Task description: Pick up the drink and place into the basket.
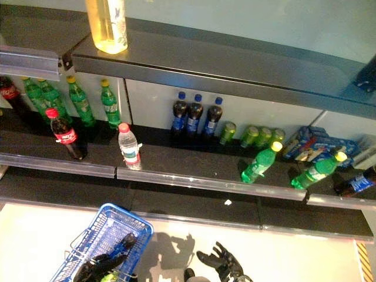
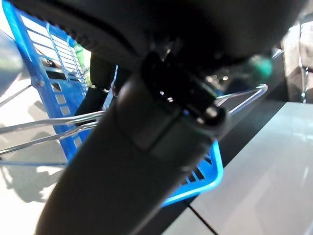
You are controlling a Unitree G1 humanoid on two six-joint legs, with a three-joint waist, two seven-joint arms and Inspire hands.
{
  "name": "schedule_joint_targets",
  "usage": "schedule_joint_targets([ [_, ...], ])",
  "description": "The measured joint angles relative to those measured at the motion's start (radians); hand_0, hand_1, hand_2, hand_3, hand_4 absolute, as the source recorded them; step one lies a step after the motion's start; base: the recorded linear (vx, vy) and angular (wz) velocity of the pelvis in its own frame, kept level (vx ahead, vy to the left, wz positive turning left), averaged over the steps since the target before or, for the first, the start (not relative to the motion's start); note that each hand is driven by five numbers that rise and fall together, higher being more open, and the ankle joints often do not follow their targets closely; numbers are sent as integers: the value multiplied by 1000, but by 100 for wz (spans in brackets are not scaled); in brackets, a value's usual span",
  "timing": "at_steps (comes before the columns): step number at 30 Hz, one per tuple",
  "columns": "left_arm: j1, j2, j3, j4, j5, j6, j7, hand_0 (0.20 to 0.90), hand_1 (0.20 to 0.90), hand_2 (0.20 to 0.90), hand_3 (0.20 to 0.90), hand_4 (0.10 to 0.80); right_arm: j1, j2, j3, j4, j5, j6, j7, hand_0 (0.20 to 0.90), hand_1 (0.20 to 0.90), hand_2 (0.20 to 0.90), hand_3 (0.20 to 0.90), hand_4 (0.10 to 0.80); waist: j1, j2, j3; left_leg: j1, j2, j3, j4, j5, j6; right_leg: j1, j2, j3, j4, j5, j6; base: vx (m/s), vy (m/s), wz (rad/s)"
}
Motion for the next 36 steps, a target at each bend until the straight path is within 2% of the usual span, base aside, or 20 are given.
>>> schedule_joint_targets([
  [4,-39,-33,21,142,23,-5,-5,300,300,300,200,100,-32,32,-79,197,-42,-29,-46,900,900,900,900,800,-24,24,-43,17,-3,45,-1,-15,8,-9,-2,46,-4,4,6,10,77,-32],
  [9,-42,-36,35,227,72,-13,-10,300,300,300,200,100,-49,42,-149,296,-60,-61,-53,900,900,900,900,800,-48,32,-69,27,0,124,-2,-24,0,-48,-14,32,-7,31,15,7,-27,-48],
  [10,-38,-36,57,236,75,-13,-11,300,300,300,200,100,-51,42,-159,324,-73,-57,-54,900,900,900,900,800,-47,29,-70,38,3,158,-2,-30,-4,-60,-23,-2,-11,47,16,-58,-104,-96],
  [12,-28,-35,111,254,74,-14,-6,300,300,300,200,100,-58,49,-184,372,-108,-58,-56,900,900,900,900,800,-31,22,-69,76,22,272,-2,-42,-19,-90,-47,-160,-11,87,5,-90,-134,-128],
  [14,-17,-33,159,258,72,-10,2,300,300,300,200,100,-65,45,-195,386,-127,-57,-59,900,900,900,900,800,-20,25,-69,92,55,357,-5,-57,-29,-106,-62,-276,13,81,10,-122,-160,-133],
  [15,-17,-30,186,263,72,-6,9,300,300,300,200,100,-72,44,-194,394,-129,-49,-63,900,900,900,900,800,-13,25,-69,97,75,402,-4,-56,-39,-146,-67,-326,81,62,27,-147,-190,-148],
  [16,-18,-26,195,265,71,0,20,300,300,300,200,100,-76,41,-193,400,-135,-35,-69,900,900,900,900,800,4,24,-68,107,89,433,-2,-56,-61,-183,-61,-353,150,51,12,-95,-181,-114],
  [17,-18,-25,197,269,70,3,22,300,300,300,200,100,-78,38,-191,408,-142,-28,-71,900,900,900,900,800,8,25,-68,113,95,433,-1,-59,-67,-194,-55,-361,166,48,-9,-43,-244,-93],
  [18,-22,-26,196,282,64,5,25,300,300,300,200,100,-78,31,-185,413,-151,-11,-76,900,900,900,900,800,8,31,-67,123,103,402,0,-63,-62,-193,-30,-363,162,48,-63,7,-313,-63],
  [22,-77,-25,185,303,65,11,44,300,300,300,200,100,-78,20,-175,415,-163,-4,-75,900,900,900,900,800,13,47,-61,98,155,280,93,-89,-17,-167,43,-318,89,75,-98,41,-338,-50],
  [26,-88,-26,202,305,59,29,44,300,300,300,200,100,-92,22,-141,414,-168,-4,-76,900,900,900,900,800,9,53,-59,79,194,229,191,-88,9,-146,71,-317,59,70,-118,31,-377,-24],
  [28,-98,-25,204,299,55,30,49,300,300,300,200,100,-99,27,-138,413,-165,8,-75,900,900,900,900,800,10,48,-57,55,204,165,265,-74,8,-123,83,-305,27,84,-140,72,-305,-20],
  [29,-103,-22,204,296,54,30,53,300,300,300,200,100,-101,30,-137,414,-165,9,-75,900,900,900,900,800,11,40,-54,42,202,133,301,-65,-9,-113,91,-285,12,91,-154,95,-247,-26],
  [30,-121,-16,212,292,53,25,54,300,300,300,200,100,-112,35,-127,416,-168,9,-73,900,900,900,900,800,22,19,-40,6,188,64,400,-44,-40,-110,98,-232,0,103,-171,113,-232,-73],
  [31,-130,-14,212,275,52,13,53,300,300,300,200,100,-139,32,-101,420,-170,12,-73,900,900,900,900,800,41,-7,-33,-37,123,-40,455,-82,-70,-123,84,-158,4,109,-184,141,-262,-146],
  [32,-131,-20,212,269,38,9,53,300,300,300,200,100,-171,20,-81,412,-187,8,-67,900,900,900,900,800,62,-20,-27,-56,14,-127,449,-121,-52,-147,80,-90,6,112,-189,149,-244,-162],
  [33,-128,-26,217,268,18,9,54,300,300,300,200,100,-185,11,-78,412,-198,8,-62,900,900,900,900,800,63,-18,-19,-60,-41,-163,436,-136,-30,-153,79,-70,4,118,-193,143,-198,-165],
  [34,-128,-40,222,271,-24,9,58,300,300,300,200,100,-211,-5,-65,413,-209,8,-52,900,900,900,900,800,68,-16,3,-72,-132,-231,404,-153,8,-165,81,-35,6,119,-194,164,-183,-141],
  [35,-126,-49,220,272,-47,9,60,300,300,300,200,100,-228,-17,-57,416,-220,8,-47,900,900,900,900,800,76,2,8,-87,-196,-291,332,-155,43,-186,85,-22,11,120,-191,165,-156,-158],
  [36,-122,-59,216,270,-65,9,59,300,300,300,200,100,-233,-28,-56,418,-239,8,-41,900,900,900,900,800,85,41,17,-97,-205,-309,247,-119,97,-203,124,-24,23,119,-179,228,-199,-167],
])
